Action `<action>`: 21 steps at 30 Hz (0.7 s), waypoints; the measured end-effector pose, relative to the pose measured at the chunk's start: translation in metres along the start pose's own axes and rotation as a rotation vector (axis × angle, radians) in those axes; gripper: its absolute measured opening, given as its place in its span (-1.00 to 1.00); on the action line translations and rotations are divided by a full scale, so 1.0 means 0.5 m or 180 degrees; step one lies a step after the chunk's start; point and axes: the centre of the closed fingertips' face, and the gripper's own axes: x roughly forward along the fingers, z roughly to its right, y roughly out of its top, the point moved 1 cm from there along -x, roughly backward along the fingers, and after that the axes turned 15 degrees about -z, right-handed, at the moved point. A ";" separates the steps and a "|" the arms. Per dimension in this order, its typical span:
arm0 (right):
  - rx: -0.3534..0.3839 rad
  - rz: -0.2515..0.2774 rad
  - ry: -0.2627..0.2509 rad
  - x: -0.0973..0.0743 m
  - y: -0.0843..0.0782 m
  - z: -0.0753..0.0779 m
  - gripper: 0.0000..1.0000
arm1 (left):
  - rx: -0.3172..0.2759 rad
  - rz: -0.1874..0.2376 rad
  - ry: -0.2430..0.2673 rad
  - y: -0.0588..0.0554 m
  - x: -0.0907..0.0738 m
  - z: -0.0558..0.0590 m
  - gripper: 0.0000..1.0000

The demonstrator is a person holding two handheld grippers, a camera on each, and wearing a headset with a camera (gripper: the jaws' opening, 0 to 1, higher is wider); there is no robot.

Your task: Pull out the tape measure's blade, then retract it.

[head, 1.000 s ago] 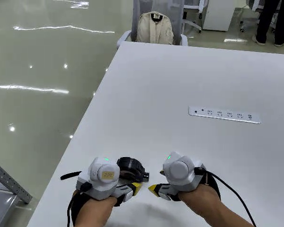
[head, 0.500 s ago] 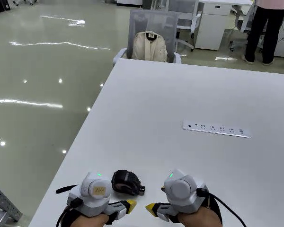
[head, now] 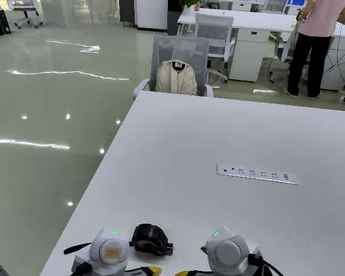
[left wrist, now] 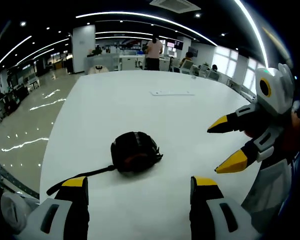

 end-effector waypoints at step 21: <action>0.0184 0.0129 -0.0087 -0.071 -0.013 -0.031 0.34 | -0.0077 0.0117 -0.0008 -0.031 -0.071 -0.014 0.62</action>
